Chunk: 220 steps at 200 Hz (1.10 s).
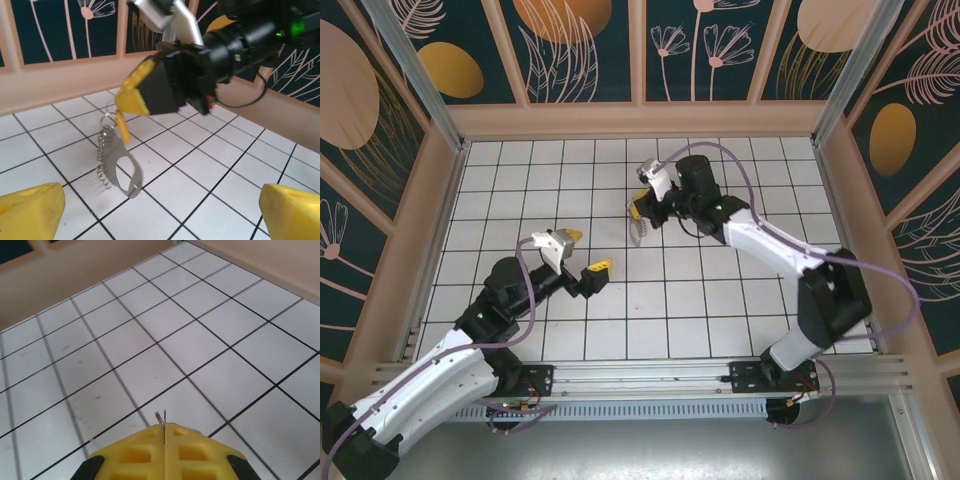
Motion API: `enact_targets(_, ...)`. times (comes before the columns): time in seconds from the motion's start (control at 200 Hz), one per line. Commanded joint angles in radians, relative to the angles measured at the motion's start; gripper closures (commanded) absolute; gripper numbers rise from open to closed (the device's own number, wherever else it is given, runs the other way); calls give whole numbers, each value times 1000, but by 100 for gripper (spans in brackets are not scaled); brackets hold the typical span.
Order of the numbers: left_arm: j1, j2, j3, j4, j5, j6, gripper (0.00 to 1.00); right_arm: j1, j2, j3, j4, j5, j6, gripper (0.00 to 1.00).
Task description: Put the keys on the keyring
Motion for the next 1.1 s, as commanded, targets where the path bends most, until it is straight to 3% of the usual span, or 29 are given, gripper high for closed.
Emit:
enact_targets(0.0, 3, -17, -17, 51, -51, -38, 2, -24, 94, 95, 109, -33, 46, 100)
enact_targets(0.22, 4, -33, -21, 36, -88, -31, 1, -32, 177, 52, 199, -56, 125, 100)
enact_targets(0.766, 3, 81, -8, 113, -85, -25, 1, -38, -69, -508, 464, -44, 412, 100)
enact_targets(0.906, 3, 111, -5, 113, -88, -28, 1, -37, -116, -621, 514, -35, 492, 88)
enact_targets(1.096, 4, 131, 2, 115, -107, -43, 1, -33, -193, -680, 469, 5, 488, 73)
